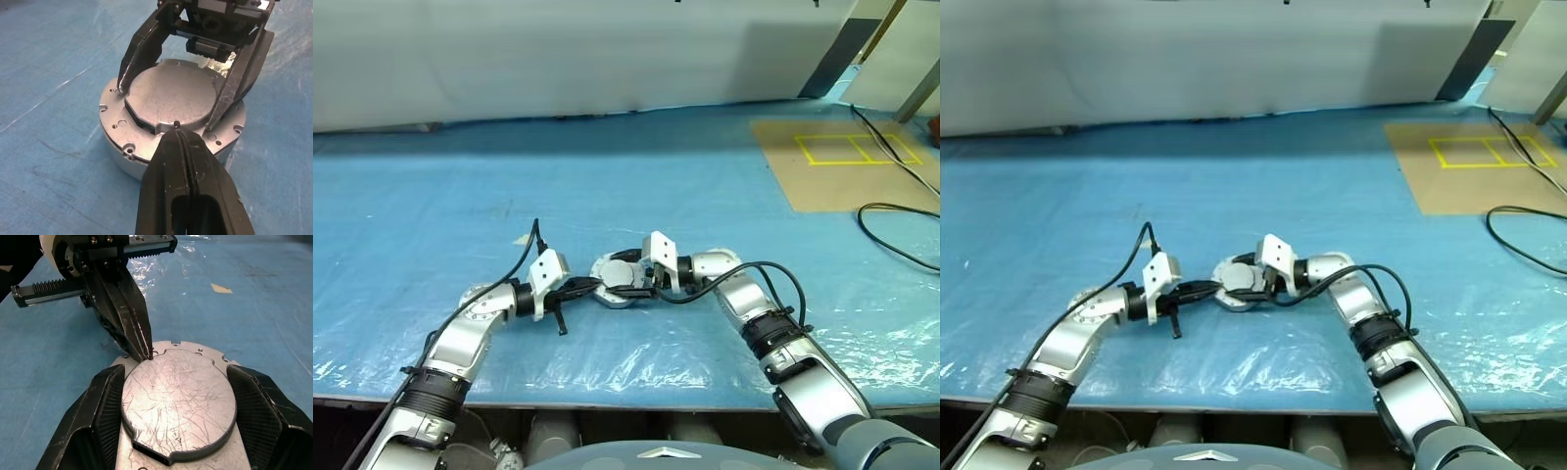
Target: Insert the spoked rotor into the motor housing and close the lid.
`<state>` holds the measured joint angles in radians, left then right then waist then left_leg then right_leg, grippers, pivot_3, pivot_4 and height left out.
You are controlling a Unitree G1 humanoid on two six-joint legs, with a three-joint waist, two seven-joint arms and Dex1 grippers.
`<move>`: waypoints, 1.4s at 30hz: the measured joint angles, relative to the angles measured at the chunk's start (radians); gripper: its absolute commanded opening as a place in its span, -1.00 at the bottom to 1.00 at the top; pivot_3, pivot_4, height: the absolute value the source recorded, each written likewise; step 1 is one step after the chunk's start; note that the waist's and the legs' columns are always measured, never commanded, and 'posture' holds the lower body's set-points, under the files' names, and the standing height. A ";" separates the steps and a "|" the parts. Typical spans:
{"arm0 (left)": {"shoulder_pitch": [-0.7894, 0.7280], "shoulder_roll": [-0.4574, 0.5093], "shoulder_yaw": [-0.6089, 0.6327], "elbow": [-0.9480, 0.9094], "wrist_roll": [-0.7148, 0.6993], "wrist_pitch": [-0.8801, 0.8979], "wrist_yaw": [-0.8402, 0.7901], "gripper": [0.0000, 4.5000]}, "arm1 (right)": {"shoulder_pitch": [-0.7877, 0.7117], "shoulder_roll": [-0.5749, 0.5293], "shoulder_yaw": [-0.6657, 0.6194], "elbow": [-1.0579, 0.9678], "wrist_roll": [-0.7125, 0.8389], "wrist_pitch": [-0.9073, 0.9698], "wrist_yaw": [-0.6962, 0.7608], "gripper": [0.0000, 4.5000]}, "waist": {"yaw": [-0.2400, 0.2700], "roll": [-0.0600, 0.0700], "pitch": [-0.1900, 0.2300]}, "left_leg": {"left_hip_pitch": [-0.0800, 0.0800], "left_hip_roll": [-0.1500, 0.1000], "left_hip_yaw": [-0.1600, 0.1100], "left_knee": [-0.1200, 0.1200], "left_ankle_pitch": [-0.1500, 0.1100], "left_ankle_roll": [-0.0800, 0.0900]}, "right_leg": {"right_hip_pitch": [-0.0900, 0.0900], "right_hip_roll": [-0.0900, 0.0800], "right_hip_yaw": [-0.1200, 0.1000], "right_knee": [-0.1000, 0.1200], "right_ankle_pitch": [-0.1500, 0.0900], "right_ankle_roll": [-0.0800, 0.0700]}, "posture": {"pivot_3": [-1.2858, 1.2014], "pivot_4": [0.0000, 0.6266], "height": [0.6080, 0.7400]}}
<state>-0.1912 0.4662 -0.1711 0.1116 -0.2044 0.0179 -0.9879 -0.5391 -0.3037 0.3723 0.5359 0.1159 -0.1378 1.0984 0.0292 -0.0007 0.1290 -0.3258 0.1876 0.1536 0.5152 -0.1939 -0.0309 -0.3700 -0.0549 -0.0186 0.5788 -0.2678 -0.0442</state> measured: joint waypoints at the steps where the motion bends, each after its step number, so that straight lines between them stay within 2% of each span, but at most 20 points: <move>1: -0.005 0.000 0.001 0.010 0.003 -0.004 0.001 -1.00 | -0.001 0.002 -0.003 0.015 0.000 -0.014 -0.004 0.32 | 0.000 0.000 0.000 | 0.001 -0.001 0.000 -0.003 0.000 0.000 | 0.000 0.000 0.000 -0.002 0.000 0.000 | 0.03 -0.52 1.00; 10: -0.037 -0.006 0.008 0.086 0.033 -0.066 0.029 -1.00 | -0.004 0.005 -0.006 0.043 0.000 -0.031 -0.051 0.32 | 0.001 -0.003 0.002 | 0.003 -0.008 -0.005 -0.006 0.000 0.000 | 0.001 -0.005 -0.003 -0.014 -0.005 0.008 | 0.03 -0.52 1.00; 14: -0.041 -0.049 -0.001 0.082 0.045 -0.070 0.048 -1.00 | -0.004 0.005 -0.007 0.003 0.000 0.034 -0.050 0.32 | 0.001 -0.005 0.002 | 0.000 -0.008 -0.006 -0.008 0.000 0.000 | 0.000 -0.005 -0.003 -0.025 -0.005 0.008 | 0.03 -0.52 1.00; 23: -0.046 -0.056 0.002 0.084 0.050 -0.074 0.046 -1.00 | 0.012 -0.018 -0.007 -0.121 -0.001 0.187 -0.048 0.32 | 0.013 -0.004 0.002 | -0.001 -0.007 -0.003 -0.008 0.000 0.000 | -0.001 -0.005 -0.001 -0.024 -0.005 0.008 | 0.03 -0.52 1.00; 25: -0.055 -0.054 -0.001 0.085 0.051 -0.077 0.040 -1.00 | 0.022 -0.034 -0.007 -0.178 -0.004 0.245 -0.052 0.65 | 0.015 -0.003 0.003 | -0.002 -0.007 -0.002 -0.008 0.000 0.000 | -0.001 -0.005 -0.001 -0.024 -0.004 0.007 | 0.03 -0.52 1.00; 28: -0.061 -0.052 -0.006 0.083 0.051 -0.088 0.032 -1.00 | 0.050 -0.049 -0.005 -0.264 -0.003 0.314 -0.042 0.99 | 0.021 -0.003 0.002 | -0.006 -0.006 0.000 -0.008 0.000 0.001 | 0.001 -0.005 -0.001 -0.021 0.001 0.004 | 0.03 -0.52 1.00; 30: -0.061 -0.050 -0.008 0.080 0.050 -0.095 0.029 -1.00 | 0.064 -0.059 -0.007 -0.324 0.002 0.381 -0.038 0.99 | 0.027 -0.003 0.002 | -0.006 -0.006 0.004 -0.007 0.001 0.001 | 0.001 -0.005 0.001 -0.017 0.009 0.005 | 0.03 -0.52 1.00; 34: -0.066 -0.055 -0.008 0.082 0.053 -0.096 0.047 -1.00 | 0.080 -0.068 -0.016 -0.444 0.040 0.543 -0.032 0.99 | 0.039 -0.005 0.002 | -0.006 -0.002 0.007 -0.006 0.001 0.001 | -0.001 -0.003 0.004 -0.003 0.009 0.005 | 0.03 -0.52 1.00; 36: -0.075 -0.057 -0.009 0.079 0.053 -0.095 0.052 -1.00 | 0.089 -0.081 -0.016 -0.516 0.053 0.598 -0.032 0.99 | 0.039 -0.002 0.002 | -0.007 0.001 0.008 -0.006 -0.001 -0.004 | -0.004 0.000 0.002 -0.002 0.009 -0.003 | 0.03 -0.52 1.00; 40: -0.089 -0.057 -0.010 0.079 0.053 -0.096 0.055 -1.00 | 0.102 -0.120 -0.020 -0.643 0.085 0.709 -0.048 0.99 | 0.039 -0.002 0.002 | -0.025 -0.001 0.006 -0.003 0.000 -0.011 | -0.018 0.005 0.000 0.006 0.010 0.000 | 0.03 -0.52 1.00; 42: -0.093 -0.057 -0.009 0.083 0.052 -0.095 0.055 -1.00 | 0.128 -0.131 -0.034 -0.661 0.089 0.688 -0.053 0.99 | 0.042 -0.002 0.002 | -0.032 0.001 0.003 0.006 -0.005 -0.017 | -0.019 0.009 -0.005 0.006 0.010 0.000 | 0.03 -0.52 1.00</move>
<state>-0.2846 0.4096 -0.1800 0.1941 -0.1522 -0.0776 -0.9327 -0.4116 -0.4350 0.3380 -0.1249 0.2049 0.5501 1.0455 0.0708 -0.0024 0.1310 -0.3582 0.1884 0.1565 0.5216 -0.1991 -0.0475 -0.3894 -0.0455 -0.0236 0.5844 -0.2582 -0.0439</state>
